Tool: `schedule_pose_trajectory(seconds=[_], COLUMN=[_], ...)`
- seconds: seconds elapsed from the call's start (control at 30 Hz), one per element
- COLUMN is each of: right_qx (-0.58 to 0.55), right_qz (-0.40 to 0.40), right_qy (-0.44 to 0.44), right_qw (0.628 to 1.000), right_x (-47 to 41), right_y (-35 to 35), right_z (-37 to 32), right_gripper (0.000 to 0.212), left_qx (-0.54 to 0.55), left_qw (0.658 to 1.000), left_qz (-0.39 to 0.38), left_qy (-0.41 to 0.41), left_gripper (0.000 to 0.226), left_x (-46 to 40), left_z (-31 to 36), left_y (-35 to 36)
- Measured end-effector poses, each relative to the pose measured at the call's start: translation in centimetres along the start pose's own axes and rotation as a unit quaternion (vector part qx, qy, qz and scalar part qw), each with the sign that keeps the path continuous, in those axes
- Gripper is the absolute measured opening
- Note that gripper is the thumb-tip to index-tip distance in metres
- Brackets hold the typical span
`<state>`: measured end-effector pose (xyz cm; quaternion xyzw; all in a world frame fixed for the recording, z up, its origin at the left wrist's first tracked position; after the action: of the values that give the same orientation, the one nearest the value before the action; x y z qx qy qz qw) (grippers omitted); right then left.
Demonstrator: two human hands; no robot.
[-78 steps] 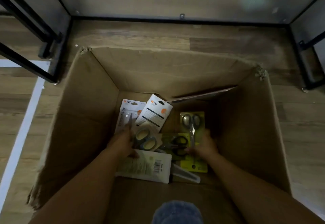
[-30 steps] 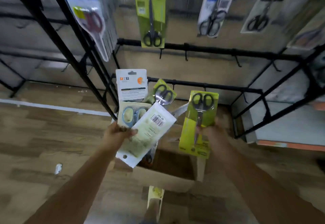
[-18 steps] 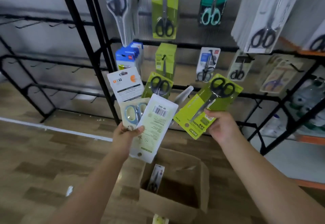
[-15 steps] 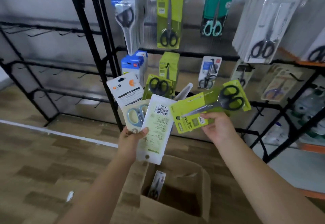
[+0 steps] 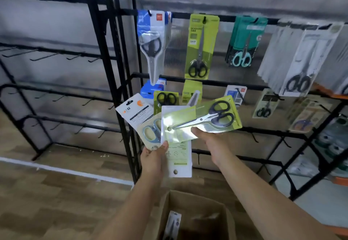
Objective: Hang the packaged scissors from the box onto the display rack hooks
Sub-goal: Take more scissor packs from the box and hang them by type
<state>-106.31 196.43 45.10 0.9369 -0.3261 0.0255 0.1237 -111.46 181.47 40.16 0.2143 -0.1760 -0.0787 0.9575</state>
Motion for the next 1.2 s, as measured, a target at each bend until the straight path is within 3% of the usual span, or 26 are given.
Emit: schedule_pose_trajectory(seconds=[0.1,0.23,0.3,0.33,0.47,0.57,0.77,0.93,1.13,1.2], right_qx=[0.042,0.084,0.094,0.089,0.028,-0.052,-0.11,-0.244,-0.012,0.029], right_qz=[-0.047,-0.096,-0.081,-0.062,0.027,0.009,0.089,0.007,0.048,0.042], right_qy=[-0.066,0.004,0.055,0.069,0.071,0.046,0.044,0.094,0.0,0.004], right_qw=[0.996,0.992,0.991,0.992,0.997,0.998,0.989,0.965,0.999,0.999], right_x=[-1.5,-2.3,-3.3,-3.8,-5.5,-5.9,-7.3,-7.9,-9.0,-9.1], right_y=[2.1,4.3,4.9,5.1,5.1,5.0,3.6,4.2,3.7,4.2], right_z=[-0.1,-0.3,-0.3,-0.3,-0.1,-0.3,-1.8,-3.7,-3.5,-2.0], right_gripper=[0.038,0.026,0.058,0.063,0.031,0.016,0.034,0.013,0.03,0.023], left_qx=[0.005,0.005,0.015,0.022,0.012,0.017,0.018,0.021,0.034,0.054], left_qw=[1.0,1.0,1.0,1.0,1.0,1.0,1.0,1.0,0.997,0.994], left_qz=[0.007,0.015,0.013,0.006,-0.001,0.002,0.015,0.013,0.064,0.081], left_qy=[0.0,-0.013,-0.019,-0.019,-0.005,-0.002,0.0,0.012,-0.023,-0.038], left_gripper=[0.031,0.036,0.036,0.036,0.031,0.029,0.028,0.03,0.029,0.036], left_x=[-2.7,-5.6,-6.5,-7.0,-8.4,-9.0,-9.4,-9.2,-9.0,-8.9], left_z=[1.5,2.5,2.9,3.0,3.2,2.9,1.9,1.8,0.6,-0.2], left_y=[-0.9,-1.9,-2.2,-2.3,-2.3,-2.0,-1.4,0.1,2.5,3.5])
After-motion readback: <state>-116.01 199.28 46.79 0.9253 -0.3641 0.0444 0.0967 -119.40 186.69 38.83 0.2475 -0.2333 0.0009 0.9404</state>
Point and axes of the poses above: each hand's wrist, its own x-axis away from the middle knuckle, its own y-axis out of the palm, z = x × y, the point moved 2 cm from there along -x, towards the middle knuckle, and after that the axes turned 5 degrees about -x, right-handed, at the moved point
